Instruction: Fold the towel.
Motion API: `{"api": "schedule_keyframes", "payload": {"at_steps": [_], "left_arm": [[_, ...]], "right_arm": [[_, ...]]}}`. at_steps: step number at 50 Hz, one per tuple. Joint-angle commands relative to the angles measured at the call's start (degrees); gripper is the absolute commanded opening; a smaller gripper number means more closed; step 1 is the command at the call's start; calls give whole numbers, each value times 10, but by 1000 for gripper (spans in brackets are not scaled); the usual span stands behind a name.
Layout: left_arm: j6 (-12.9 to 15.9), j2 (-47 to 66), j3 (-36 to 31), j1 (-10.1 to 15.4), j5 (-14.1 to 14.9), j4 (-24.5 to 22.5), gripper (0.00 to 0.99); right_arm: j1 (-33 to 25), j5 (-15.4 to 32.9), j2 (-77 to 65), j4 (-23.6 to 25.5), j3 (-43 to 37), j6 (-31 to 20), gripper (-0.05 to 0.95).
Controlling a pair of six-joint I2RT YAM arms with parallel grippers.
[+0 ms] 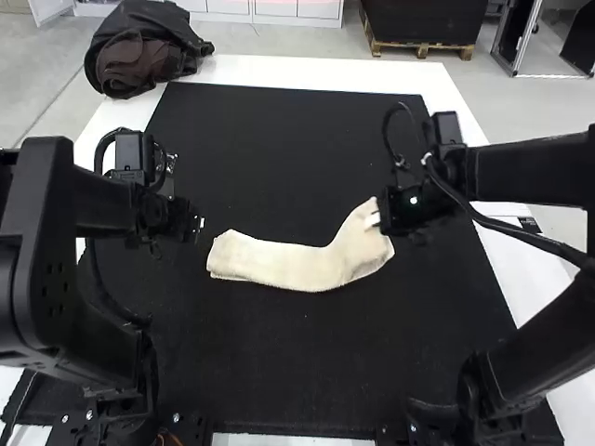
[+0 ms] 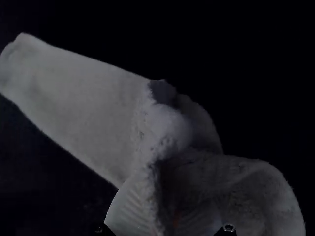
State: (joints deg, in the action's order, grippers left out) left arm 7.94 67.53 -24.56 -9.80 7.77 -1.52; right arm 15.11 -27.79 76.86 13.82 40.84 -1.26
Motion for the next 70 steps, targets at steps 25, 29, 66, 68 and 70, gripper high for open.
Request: {"api": "schedule_keyframes", "payload": {"at_steps": [25,29,66,68,70], "left_arm": [[3,-7,-4,-3,-5,-13,957],[3,-7,-3,-2,-6,-13,957],[-11,-10,0,-6,-14,-17,957],[-13,-10,0,-5,-13,-17,957],[-17,-10,0,-5,-13,-18,957]], "right_arm": [[154,-15,32,-47,43,52,-20],[169,-15,46,-64,53,61,-21],[275,-9,204,-179,156,103,-20],[280,-8,211,-181,160,104,-20],[287,-8,219,-186,163,105,-20]]}}
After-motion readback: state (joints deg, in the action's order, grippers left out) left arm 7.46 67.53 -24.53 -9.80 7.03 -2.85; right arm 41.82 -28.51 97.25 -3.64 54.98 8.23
